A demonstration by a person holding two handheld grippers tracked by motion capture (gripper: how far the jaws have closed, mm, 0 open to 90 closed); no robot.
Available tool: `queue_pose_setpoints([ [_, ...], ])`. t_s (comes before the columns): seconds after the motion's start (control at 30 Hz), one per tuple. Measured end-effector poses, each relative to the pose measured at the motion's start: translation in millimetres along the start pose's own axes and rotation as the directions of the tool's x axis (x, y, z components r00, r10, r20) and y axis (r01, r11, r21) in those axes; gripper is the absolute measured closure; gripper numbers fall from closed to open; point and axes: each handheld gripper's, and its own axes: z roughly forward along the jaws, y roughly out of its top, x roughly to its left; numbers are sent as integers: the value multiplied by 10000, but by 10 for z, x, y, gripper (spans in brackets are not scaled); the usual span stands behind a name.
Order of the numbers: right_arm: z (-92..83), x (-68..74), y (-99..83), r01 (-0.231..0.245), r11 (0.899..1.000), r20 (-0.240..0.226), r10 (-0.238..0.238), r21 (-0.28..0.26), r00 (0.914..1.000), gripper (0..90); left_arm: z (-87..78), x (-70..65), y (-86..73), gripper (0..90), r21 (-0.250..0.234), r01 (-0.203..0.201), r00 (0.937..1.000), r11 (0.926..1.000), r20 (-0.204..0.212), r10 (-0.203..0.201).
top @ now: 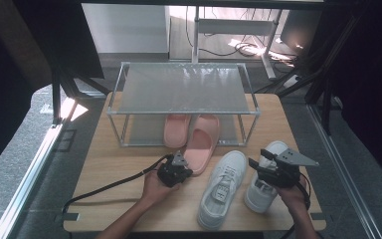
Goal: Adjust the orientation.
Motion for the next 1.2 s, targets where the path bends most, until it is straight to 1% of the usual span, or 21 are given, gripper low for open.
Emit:
queue_pose_setpoints([
  [0.07, 3, 6, 2, -3, 10000, -22, 3, 39, 10000, 414, 33, -29, 44, 900, 11, -188, 9998, 9998, -12, 188],
  [0.17, 3, 4, -1, -18, 10000, -9, 18, 17, 10000, 415, 94, -64, 103, 900, -35, -239, 9997, 9997, 9, 239],
  [0.27, -11, -6, -1, -55, 10000, 12, 55, -12, 10000, 415, 125, -64, 154, 900, 15, -400, 9992, 9992, -21, 400],
  [0.3, -15, -10, -1, -33, 10000, 21, 33, -10, 10000, 415, 134, -68, 167, 900, -102, -319, 9995, 9994, -49, 319],
  [0.33, -18, -11, -1, -50, 10000, 22, 50, -25, 10000, 415, 130, -50, 180, 900, -92, -306, 9995, 9995, 32, 306],
  [0.37, -19, -12, -2, -47, 10000, 26, 47, -34, 10000, 415, 132, -42, 190, 900, -181, -209, 9998, 9996, 26, 210],
  [0.4, -19, -13, -1, -51, 10000, 25, 51, -31, 10000, 415, 127, -27, 199, 900, -164, -251, 9997, 9996, -41, 250],
  [0.43, -20, -15, -1, -57, 10000, 19, 57, -7, 10000, 415, 126, -15, 207, 900, -207, -164, 9999, 9997, -35, 163],
  [0.5, -9, -15, -3, -56, 10000, 17, 56, -22, 10000, 415, 114, 11, 225, 900, -273, -206, 9997, 9994, -136, 202],
  [0.6, 5, -7, -5, -38, 10000, -9, 38, 23, 10000, 414, 105, 43, 260, 900, -488, -81, 9999, 9988, -101, 77],
  [0.7, 10, -1, -6, -20, 10000, -16, 20, 59, 10000, 414, 110, 53, 316, 900, -495, -304, 9993, 9983, -239, 292],
  [0.77, 9, -1, -7, -40, 10000, -8, 40, 33, 10000, 414, 133, 45, 361, 900, -526, -326, 9991, 9981, -296, 311],
  [0.83, 2, -4, -6, -42, 10000, -2, 42, 14, 10000, 415, 164, 60, 385, 900, -576, -220, 9996, 9981, -186, 209],
  [0.93, -5, -10, -6, -29, 10000, 11, 29, -13, 10000, 414, 204, 84, 383, 900, -598, -113, 9994, 9981, -326, 93],
  [1.03, -7, -19, -9, -54, 10000, 26, 54, 20, 10000, 414, 213, 105, 397, 900, -746, -29, 9992, 9972, -412, -2],
  [1.17, -4, -23, -10, -62, 10000, 50, 62, -3, 10000, 415, 246, 152, 412, 900, -777, -12, 9980, 9970, -636, -37],
  [1.2, -4, -22, -10, -62, 10000, 47, 62, -6, 10000, 415, 255, 167, 417, 900, -813, 25, 9980, 9967, -624, -76],
])
